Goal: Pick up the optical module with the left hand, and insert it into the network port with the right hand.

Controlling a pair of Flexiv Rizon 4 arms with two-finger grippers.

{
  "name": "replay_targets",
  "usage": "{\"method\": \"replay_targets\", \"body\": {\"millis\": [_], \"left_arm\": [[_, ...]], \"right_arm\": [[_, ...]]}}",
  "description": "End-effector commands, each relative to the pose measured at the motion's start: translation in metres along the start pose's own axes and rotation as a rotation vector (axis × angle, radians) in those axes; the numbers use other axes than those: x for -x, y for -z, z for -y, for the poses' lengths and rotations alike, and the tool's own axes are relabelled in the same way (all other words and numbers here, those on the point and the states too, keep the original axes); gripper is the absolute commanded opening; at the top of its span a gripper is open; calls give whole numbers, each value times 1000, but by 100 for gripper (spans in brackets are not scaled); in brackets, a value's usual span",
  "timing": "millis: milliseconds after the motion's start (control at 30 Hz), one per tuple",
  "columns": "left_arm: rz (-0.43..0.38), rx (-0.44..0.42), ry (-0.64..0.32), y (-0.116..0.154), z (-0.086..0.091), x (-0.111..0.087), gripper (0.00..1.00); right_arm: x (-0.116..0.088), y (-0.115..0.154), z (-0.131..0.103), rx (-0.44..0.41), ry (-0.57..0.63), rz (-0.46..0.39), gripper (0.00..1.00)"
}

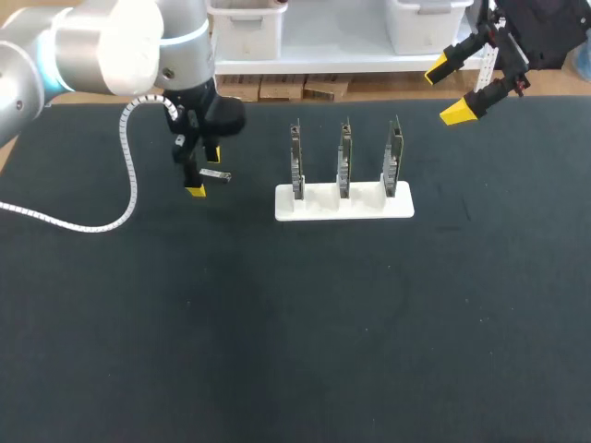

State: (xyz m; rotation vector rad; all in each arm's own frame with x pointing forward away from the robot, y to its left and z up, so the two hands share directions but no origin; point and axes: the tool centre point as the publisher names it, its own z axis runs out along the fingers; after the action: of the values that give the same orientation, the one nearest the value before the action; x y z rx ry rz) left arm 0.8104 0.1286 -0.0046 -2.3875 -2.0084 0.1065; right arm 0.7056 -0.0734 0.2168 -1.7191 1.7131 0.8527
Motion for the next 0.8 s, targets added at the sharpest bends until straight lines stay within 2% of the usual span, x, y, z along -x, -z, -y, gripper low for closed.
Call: {"method": "replay_targets", "body": {"millis": [33,333,800], "left_arm": [[-16,-24,10,7,-11,1,100],[-30,-40,22,3,-9,-4,100],[-14,-17,30,-4,-7,0,100]], "right_arm": [[0,0,-3,-6,-1,-1,100],[0,0,-3,-6,-1,-1,100],[0,0,-3,-6,-1,-1,100]]}}
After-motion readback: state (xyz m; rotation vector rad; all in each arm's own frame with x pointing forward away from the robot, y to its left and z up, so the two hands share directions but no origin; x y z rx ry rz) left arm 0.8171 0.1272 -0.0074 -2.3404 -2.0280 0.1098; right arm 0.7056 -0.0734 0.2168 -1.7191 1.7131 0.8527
